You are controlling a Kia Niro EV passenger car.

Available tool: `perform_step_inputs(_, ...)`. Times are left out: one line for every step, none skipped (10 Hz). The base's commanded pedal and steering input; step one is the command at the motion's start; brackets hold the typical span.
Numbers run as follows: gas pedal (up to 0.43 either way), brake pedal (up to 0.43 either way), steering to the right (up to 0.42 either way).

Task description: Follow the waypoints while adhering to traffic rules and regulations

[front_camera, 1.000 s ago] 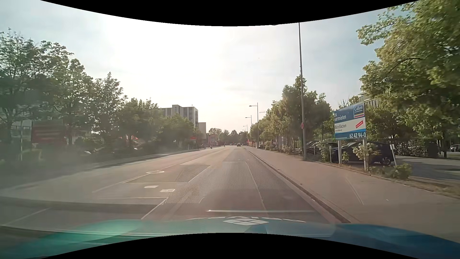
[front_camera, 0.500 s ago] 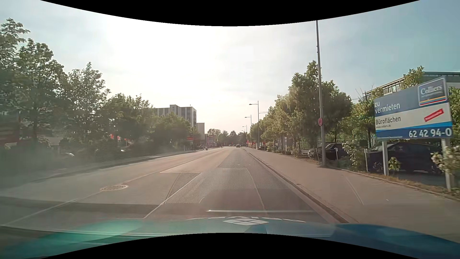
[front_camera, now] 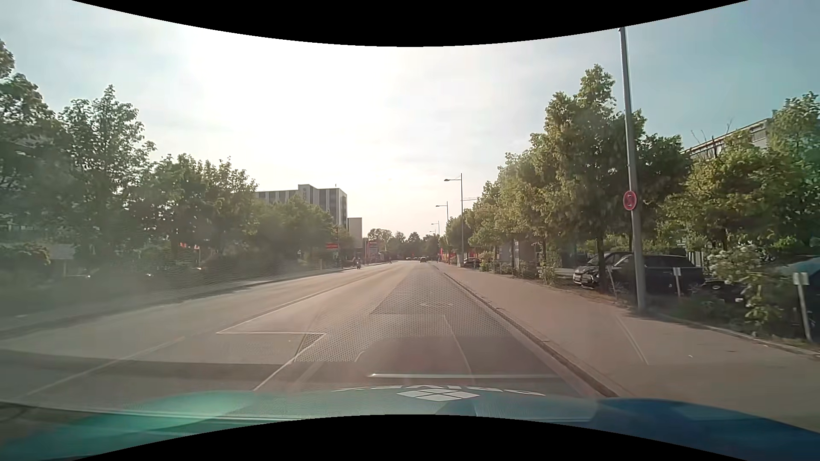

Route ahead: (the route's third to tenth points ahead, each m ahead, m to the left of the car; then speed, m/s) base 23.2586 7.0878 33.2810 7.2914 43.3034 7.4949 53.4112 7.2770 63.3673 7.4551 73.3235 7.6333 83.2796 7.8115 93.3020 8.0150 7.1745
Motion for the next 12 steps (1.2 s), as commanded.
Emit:
perform_step_inputs(0.157,0.000,0.000)
perform_step_inputs(0.157,0.000,0.000)
perform_step_inputs(0.157,0.000,0.000)
perform_step_inputs(0.157,0.000,-0.001)
perform_step_inputs(0.157,0.000,-0.001)
perform_step_inputs(0.157,0.000,-0.002)
perform_step_inputs(0.157,0.000,-0.007)
perform_step_inputs(0.157,0.000,-0.008)
perform_step_inputs(0.157,0.000,-0.007)
perform_step_inputs(0.157,0.000,-0.005)
perform_step_inputs(0.157,0.000,-0.005)
perform_step_inputs(0.157,0.000,-0.006)
